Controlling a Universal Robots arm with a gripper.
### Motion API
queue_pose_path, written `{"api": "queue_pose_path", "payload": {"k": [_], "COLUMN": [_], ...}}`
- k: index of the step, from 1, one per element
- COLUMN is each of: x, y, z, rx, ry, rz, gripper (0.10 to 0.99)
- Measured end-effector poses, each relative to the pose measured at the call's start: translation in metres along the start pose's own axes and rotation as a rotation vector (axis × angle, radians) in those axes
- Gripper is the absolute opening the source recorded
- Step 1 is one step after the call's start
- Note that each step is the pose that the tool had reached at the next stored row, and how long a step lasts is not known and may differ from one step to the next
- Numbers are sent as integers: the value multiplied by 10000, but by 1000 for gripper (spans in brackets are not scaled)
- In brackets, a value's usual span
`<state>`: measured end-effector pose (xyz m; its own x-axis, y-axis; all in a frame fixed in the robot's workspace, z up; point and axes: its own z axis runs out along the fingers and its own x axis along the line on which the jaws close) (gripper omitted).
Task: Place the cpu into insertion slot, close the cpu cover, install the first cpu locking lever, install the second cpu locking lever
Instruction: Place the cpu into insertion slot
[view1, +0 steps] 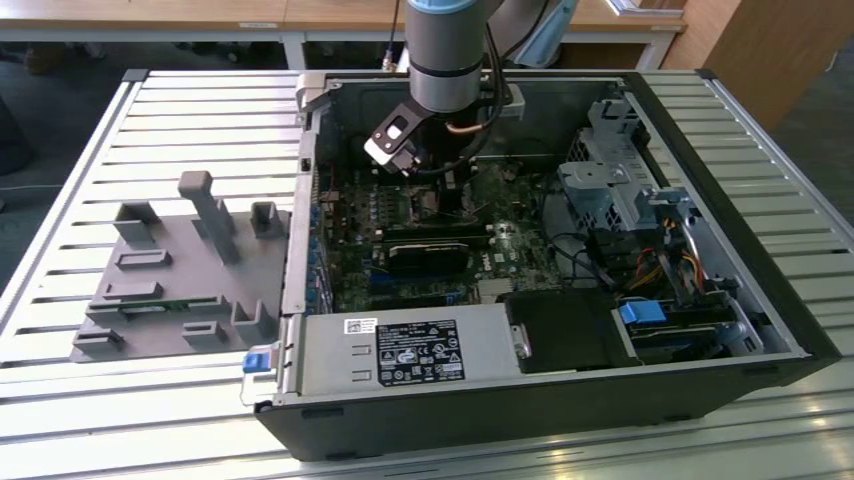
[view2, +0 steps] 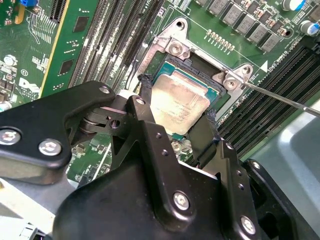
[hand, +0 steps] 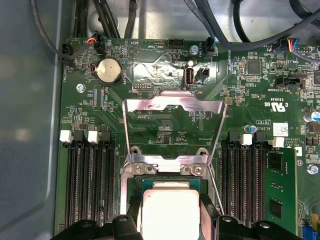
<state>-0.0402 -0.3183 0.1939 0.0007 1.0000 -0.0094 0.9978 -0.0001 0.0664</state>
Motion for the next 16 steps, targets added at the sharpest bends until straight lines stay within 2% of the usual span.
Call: {"api": "queue_pose_path", "payload": {"k": [5, 6, 16], "x": [0, 0, 1], "y": [0, 0, 0], "z": [4, 5, 7], "rx": [0, 0, -1], "ry": [1, 1, 2], "rz": [0, 0, 0], "gripper": [557, 616, 616]}}
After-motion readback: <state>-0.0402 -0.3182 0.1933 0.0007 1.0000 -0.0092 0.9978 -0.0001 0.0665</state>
